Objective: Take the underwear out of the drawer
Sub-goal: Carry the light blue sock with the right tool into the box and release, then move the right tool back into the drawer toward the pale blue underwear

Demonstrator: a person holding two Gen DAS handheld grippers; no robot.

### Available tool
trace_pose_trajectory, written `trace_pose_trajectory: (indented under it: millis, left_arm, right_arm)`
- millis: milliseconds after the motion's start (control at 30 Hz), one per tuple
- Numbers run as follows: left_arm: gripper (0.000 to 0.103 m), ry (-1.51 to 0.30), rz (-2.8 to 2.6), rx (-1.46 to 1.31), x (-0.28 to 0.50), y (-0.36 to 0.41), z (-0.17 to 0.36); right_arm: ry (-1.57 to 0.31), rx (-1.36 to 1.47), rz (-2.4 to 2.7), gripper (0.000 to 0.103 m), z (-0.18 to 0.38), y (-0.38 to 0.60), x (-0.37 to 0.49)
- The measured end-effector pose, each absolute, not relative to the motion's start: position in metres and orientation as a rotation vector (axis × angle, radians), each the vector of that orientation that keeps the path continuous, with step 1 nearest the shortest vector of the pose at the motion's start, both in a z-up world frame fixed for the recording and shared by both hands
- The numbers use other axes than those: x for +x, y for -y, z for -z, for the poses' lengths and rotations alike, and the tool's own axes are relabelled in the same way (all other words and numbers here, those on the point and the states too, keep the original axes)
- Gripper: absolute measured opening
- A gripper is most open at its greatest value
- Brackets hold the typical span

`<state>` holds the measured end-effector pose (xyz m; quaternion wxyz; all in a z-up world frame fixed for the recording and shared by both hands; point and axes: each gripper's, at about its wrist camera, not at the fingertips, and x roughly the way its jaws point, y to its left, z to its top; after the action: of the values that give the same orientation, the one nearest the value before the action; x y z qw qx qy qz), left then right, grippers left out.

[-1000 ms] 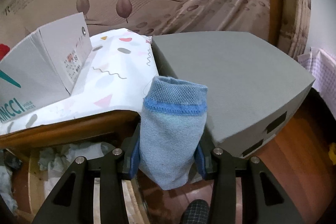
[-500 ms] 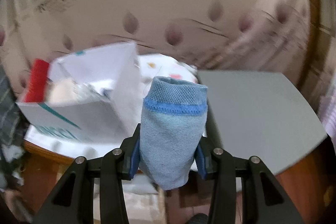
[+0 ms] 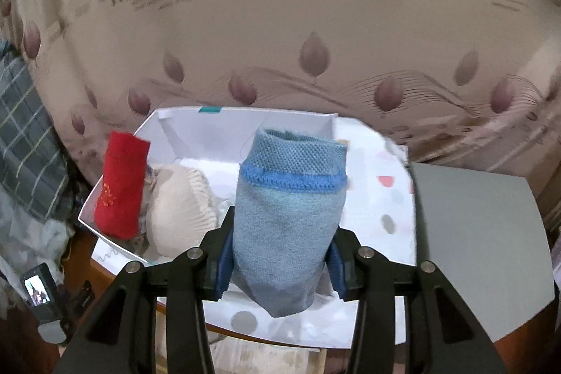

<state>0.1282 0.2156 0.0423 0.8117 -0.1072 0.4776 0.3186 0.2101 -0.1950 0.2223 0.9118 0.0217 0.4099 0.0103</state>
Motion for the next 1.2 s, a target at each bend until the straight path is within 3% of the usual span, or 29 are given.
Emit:
trace_pose_trajectory:
  millis: [367, 433, 500, 533, 867, 1200]
  left_arm:
    - [0.074, -1.05, -0.643, -0.276, 0.128, -0.217, -0.039]
    - [0.074, -1.052, -0.634, -0.273, 0.13, -0.215, -0.039]
    - [0.074, -1.053, -0.628, -0.269, 0.131, -0.213, -0.038]
    - [0.074, -1.052, -0.627, -0.266, 0.131, -0.212, -0.039]
    - [0.074, -1.053, -0.635, -0.299, 0.131, -0.219, -0.038]
    - [0.074, -1.056, -0.689, -0.386, 0.12, -0.238, -0.037]
  right_arm:
    - [-0.977, -0.011, 0.006, 0.046, -0.179, 0.175, 0.25]
    - [-0.986, -0.01, 0.016, 0.055, -0.172, 0.175, 0.253]
    - [-0.977, -0.011, 0.023, 0.072, -0.17, 0.176, 0.253]
    - [-0.967, -0.017, 0.024, 0.074, -0.171, 0.175, 0.252]
    - [-0.82, -0.259, -0.184, 0.078, -0.199, 0.144, 0.172]
    - [-1.006, -0.655, -0.339, 0.078, -0.082, 0.109, 0.085]
